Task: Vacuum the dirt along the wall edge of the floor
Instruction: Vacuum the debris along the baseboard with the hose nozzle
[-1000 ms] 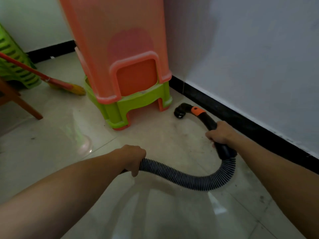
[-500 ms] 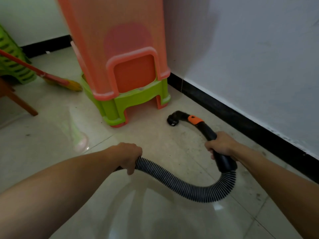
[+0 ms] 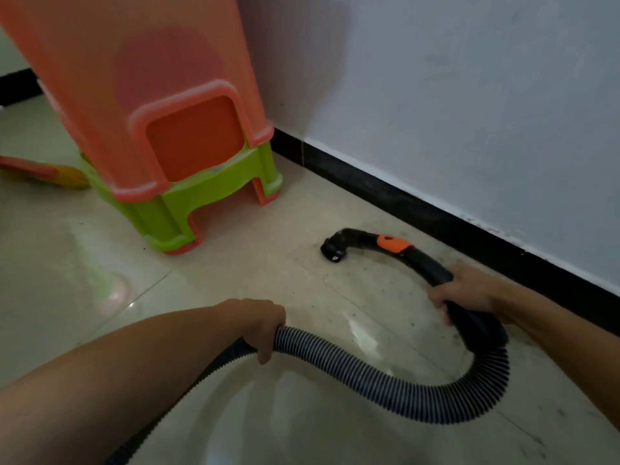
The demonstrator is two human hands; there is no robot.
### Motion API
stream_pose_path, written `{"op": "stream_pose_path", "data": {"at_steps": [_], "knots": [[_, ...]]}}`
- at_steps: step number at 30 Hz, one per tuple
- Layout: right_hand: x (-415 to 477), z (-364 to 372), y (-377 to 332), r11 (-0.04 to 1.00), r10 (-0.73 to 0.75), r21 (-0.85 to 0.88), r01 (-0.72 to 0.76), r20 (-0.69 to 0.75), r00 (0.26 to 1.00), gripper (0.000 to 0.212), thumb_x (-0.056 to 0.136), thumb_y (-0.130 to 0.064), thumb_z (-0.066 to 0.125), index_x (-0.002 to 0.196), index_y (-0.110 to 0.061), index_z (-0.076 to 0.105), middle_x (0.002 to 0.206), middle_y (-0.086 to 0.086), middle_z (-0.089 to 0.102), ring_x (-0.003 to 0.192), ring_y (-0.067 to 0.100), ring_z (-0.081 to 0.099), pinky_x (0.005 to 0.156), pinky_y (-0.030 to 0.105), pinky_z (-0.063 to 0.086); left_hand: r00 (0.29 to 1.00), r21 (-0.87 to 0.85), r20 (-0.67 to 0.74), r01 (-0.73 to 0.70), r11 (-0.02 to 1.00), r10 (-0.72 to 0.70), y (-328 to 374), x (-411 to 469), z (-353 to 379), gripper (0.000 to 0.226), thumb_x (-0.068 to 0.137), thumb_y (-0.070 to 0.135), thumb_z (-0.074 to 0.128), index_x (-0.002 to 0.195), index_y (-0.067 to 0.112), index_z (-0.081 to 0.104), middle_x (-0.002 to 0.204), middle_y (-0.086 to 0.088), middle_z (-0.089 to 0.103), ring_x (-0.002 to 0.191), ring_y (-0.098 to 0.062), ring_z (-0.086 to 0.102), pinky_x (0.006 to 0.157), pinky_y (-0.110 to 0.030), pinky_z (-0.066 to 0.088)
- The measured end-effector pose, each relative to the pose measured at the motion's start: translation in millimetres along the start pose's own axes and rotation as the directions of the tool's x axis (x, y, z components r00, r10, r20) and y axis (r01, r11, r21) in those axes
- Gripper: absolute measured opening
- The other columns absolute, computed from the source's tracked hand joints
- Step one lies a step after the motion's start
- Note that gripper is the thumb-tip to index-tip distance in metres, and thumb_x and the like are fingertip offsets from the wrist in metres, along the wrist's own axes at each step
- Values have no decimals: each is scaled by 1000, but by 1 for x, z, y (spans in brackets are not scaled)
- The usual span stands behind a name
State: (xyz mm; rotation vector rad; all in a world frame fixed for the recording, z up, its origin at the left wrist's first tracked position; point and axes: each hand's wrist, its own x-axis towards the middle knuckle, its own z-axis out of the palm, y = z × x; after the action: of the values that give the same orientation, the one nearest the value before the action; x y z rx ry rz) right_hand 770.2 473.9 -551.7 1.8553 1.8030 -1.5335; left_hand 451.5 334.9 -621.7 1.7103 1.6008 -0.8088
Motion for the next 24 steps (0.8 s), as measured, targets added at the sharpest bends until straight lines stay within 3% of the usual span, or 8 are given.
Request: {"op": "stream_pose_path", "data": {"at_steps": [3, 6, 9, 14, 18, 22, 24], "knots": [[2, 6, 8, 999, -42, -20, 40, -60, 997, 25, 74, -2, 69, 95, 0, 57, 67, 15, 66, 55, 26, 67, 58, 35, 58, 999, 57, 48, -24, 998, 21, 9, 12, 2, 37, 66, 30, 84, 89, 20, 57, 72, 5, 56, 74, -19, 60, 61, -30, 48], [10, 18, 10, 998, -60, 27, 65, -151, 987, 29, 76, -2, 69, 102, -2, 56, 69, 16, 67, 52, 25, 67, 54, 33, 57, 999, 69, 41, 14, 998, -17, -1, 12, 2, 39, 67, 29, 83, 95, 18, 60, 80, 2, 60, 77, -19, 61, 64, -31, 50], [17, 33, -3, 995, -93, 17, 95, -74, 993, 28, 74, -2, 69, 100, -4, 57, 62, 12, 66, 49, 23, 67, 48, 28, 53, 998, 75, 35, 52, 996, -55, -13, 4, 6, 44, 67, 30, 83, 105, 15, 64, 91, -2, 65, 81, -20, 62, 69, -32, 52], [28, 53, -12, 987, -146, 40, 154, -163, 976, 24, 75, -4, 69, 96, -4, 57, 63, 15, 67, 49, 26, 67, 49, 33, 57, 995, 49, -22, 102, 994, -101, -34, -16, 4, 40, 65, 30, 83, 91, 23, 54, 77, 4, 55, 80, -19, 60, 68, -33, 51], [29, 61, -25, 982, -189, -7, 189, 8, 982, 25, 75, -4, 68, 97, -5, 57, 56, 7, 65, 50, 24, 67, 49, 29, 54, 992, 36, -12, 128, 991, -128, -38, -28, 11, 43, 62, 31, 85, 91, 24, 54, 84, 3, 60, 85, -20, 63, 76, -36, 55], [37, 65, -34, 976, -220, -10, 219, -48, 974, 25, 77, -4, 68, 98, -8, 56, 59, 11, 66, 47, 22, 66, 46, 27, 51, 987, 8, -12, 159, 987, -158, -42, -40, 17, 50, 63, 31, 85, 103, 20, 58, 98, -1, 63, 90, -21, 63, 78, -36, 55], [35, 59, -30, 979, -203, 4, 203, 16, 979, 24, 76, -1, 67, 98, -4, 57, 58, 11, 65, 48, 24, 65, 48, 29, 53, 987, -47, 1, 159, 986, -159, -42, -42, 20, 49, 64, 31, 84, 103, 20, 56, 99, -1, 62, 91, -21, 62, 76, -34, 53]]}}
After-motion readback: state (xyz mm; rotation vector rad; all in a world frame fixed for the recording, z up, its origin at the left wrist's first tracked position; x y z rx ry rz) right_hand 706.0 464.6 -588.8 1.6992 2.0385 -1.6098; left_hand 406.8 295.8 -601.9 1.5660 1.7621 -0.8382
